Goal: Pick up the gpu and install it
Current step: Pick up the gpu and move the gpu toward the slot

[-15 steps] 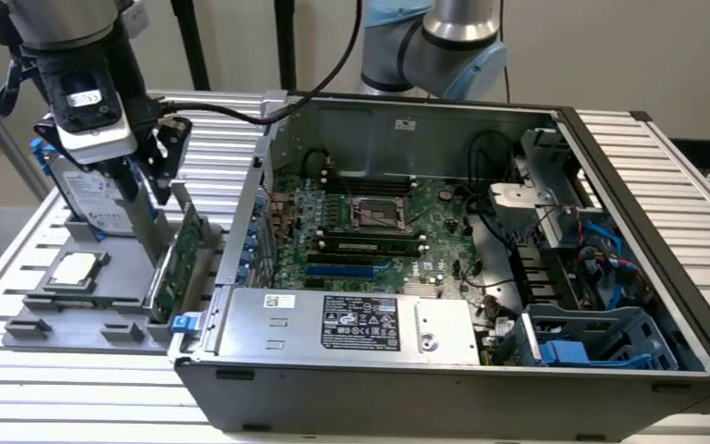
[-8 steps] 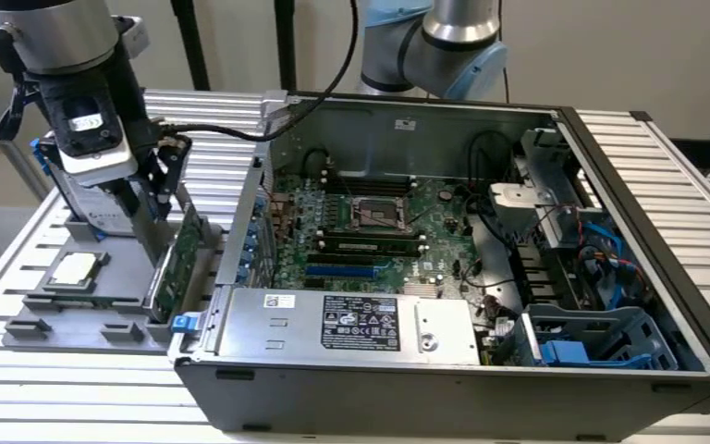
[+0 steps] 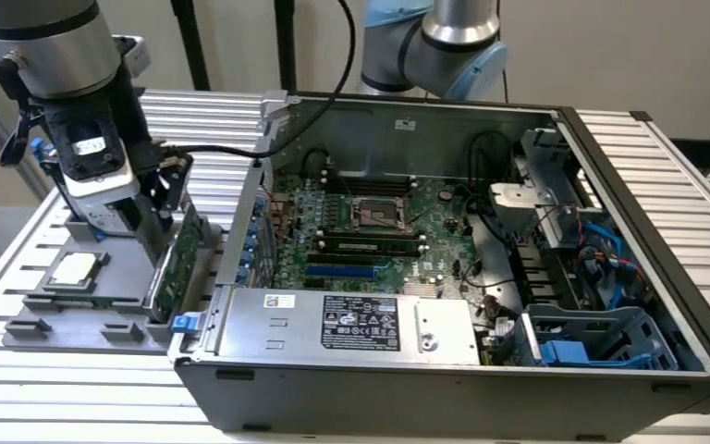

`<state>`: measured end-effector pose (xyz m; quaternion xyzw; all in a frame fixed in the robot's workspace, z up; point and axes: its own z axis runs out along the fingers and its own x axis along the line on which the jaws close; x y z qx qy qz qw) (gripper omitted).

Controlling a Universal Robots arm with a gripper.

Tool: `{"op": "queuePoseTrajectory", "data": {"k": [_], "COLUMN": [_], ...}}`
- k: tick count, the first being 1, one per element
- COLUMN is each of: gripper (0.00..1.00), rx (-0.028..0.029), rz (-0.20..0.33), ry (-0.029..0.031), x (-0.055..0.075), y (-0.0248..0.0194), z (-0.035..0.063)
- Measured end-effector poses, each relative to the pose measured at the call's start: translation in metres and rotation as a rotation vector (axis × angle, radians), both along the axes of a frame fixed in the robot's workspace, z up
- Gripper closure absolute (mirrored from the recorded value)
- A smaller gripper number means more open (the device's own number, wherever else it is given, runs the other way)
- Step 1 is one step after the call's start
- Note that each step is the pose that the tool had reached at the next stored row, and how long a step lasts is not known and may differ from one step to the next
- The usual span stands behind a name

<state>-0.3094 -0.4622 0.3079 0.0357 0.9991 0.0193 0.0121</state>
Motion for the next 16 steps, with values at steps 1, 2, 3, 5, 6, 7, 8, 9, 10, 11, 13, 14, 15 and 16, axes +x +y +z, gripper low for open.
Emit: {"op": "queuePoseTrajectory", "data": {"k": [1,2,3,5,6,7,8,9,10,11,13,14,15,16], "gripper": [0.00,0.00,0.00,0.00,0.00,0.00,0.00,0.00,0.00,0.00,0.00,0.00,0.00,0.00], "rx": [0.0000,-0.0001,-0.0001,-0.0001,-0.0001,-0.0001,0.0000,-0.0001,-0.0001,-0.0001,0.0000,-0.0001,-0.0001,-0.0001], "rz": [0.000,0.000,0.000,-0.001,-0.001,-0.001,-0.001,-0.001,-0.001,-0.001,-0.001,-0.001,-0.001,-0.001], "ry": [-0.0004,-0.0008,-0.0010,-0.0012,-0.0012,-0.0013,-0.0014,-0.0014,-0.0014,-0.0014,-0.0017,-0.0017,-0.0017,-0.0018], "x": [0.000,-0.001,-0.001,-0.001,-0.001,-0.001,-0.001,-0.001,-0.001,-0.001,-0.001,-0.001,-0.001,-0.001], "y": [-0.0005,-0.0010,-0.0010,-0.0011,-0.0011,-0.0010,-0.0010,-0.0011,-0.0011,-0.0010,-0.0009,-0.0008,-0.0005,-0.0001], "z": [-0.0017,-0.0041,-0.0059,-0.0106,-0.0124,-0.0143,-0.0161,-0.0180,-0.0197,-0.0224,-0.0279,-0.0299,-0.0316,-0.0334]}}
